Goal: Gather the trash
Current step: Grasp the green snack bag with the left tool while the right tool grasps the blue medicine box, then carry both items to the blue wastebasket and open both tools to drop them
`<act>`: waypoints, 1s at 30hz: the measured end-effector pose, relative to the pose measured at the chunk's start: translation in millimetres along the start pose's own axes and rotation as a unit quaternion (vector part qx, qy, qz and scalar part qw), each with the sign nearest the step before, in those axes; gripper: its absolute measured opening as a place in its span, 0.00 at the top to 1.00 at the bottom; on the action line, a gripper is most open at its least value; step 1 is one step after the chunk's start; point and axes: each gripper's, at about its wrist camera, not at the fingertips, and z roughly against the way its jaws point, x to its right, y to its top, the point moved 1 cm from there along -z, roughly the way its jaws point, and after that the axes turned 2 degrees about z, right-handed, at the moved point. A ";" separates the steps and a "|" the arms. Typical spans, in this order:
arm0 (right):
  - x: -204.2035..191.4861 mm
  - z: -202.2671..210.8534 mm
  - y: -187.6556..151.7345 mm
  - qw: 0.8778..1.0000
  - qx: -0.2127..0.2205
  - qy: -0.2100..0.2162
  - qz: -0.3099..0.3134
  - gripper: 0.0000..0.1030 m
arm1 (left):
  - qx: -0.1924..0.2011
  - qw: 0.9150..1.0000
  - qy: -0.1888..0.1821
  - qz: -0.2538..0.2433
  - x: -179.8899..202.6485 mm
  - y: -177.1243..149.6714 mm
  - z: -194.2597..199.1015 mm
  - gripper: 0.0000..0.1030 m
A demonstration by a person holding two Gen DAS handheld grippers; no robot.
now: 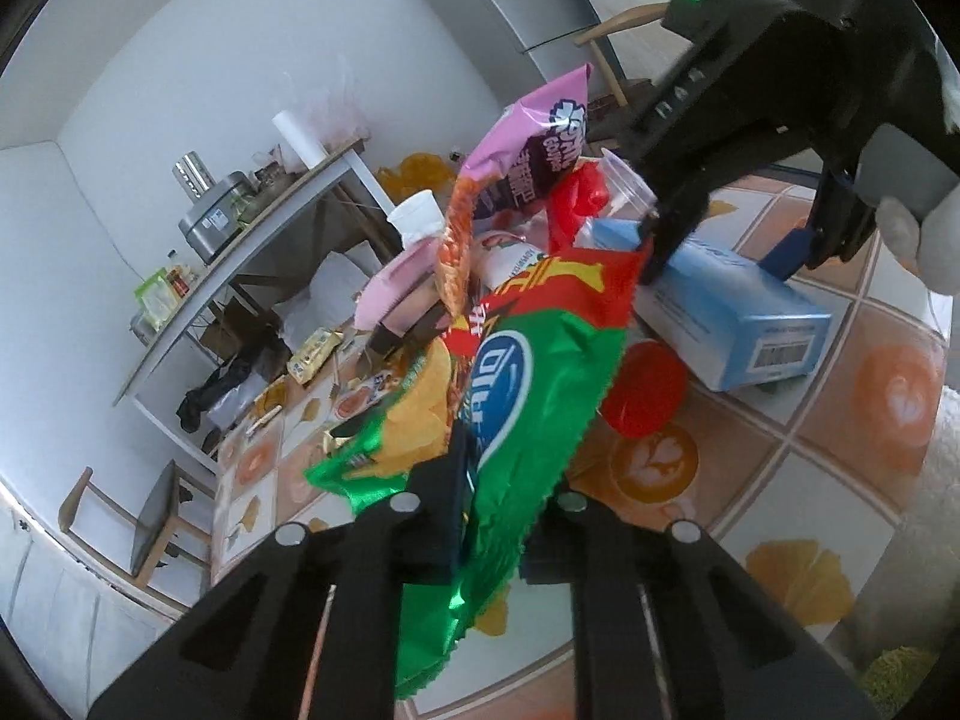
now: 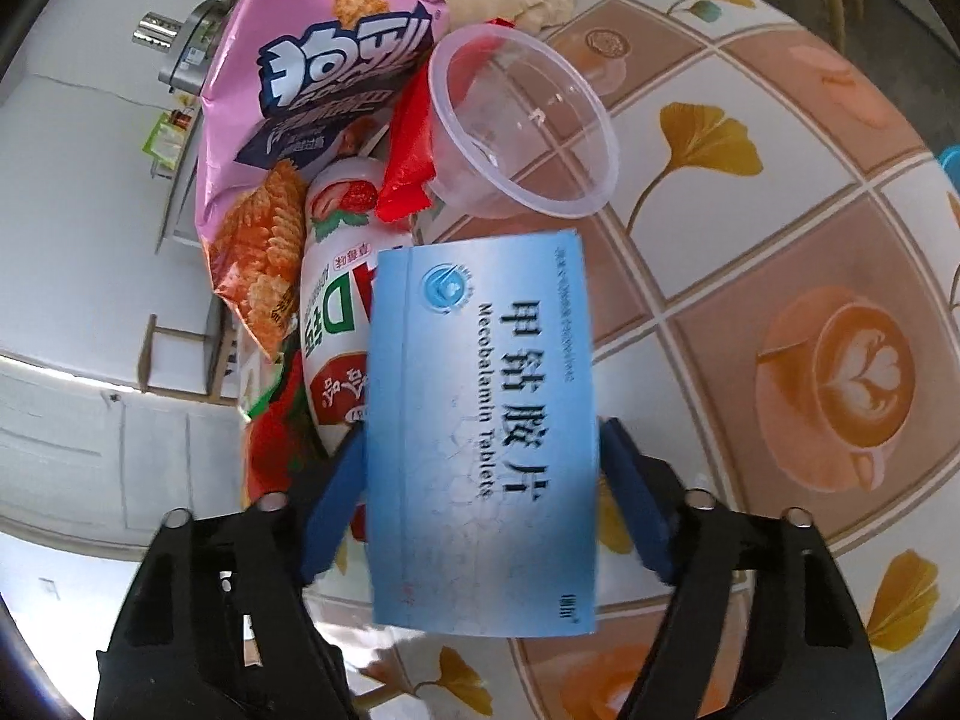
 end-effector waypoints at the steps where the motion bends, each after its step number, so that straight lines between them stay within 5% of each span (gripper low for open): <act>1: 2.8 2.8 -0.4 1.000 0.001 0.004 -0.001 0.33 | 0.000 1.000 0.002 -0.001 0.3 1.7 1.1 0.91; 30: 122.7 82.1 7.6 0.995 0.032 0.096 -0.017 0.33 | -0.007 1.000 -0.009 0.028 -10.5 22.4 96.7 0.93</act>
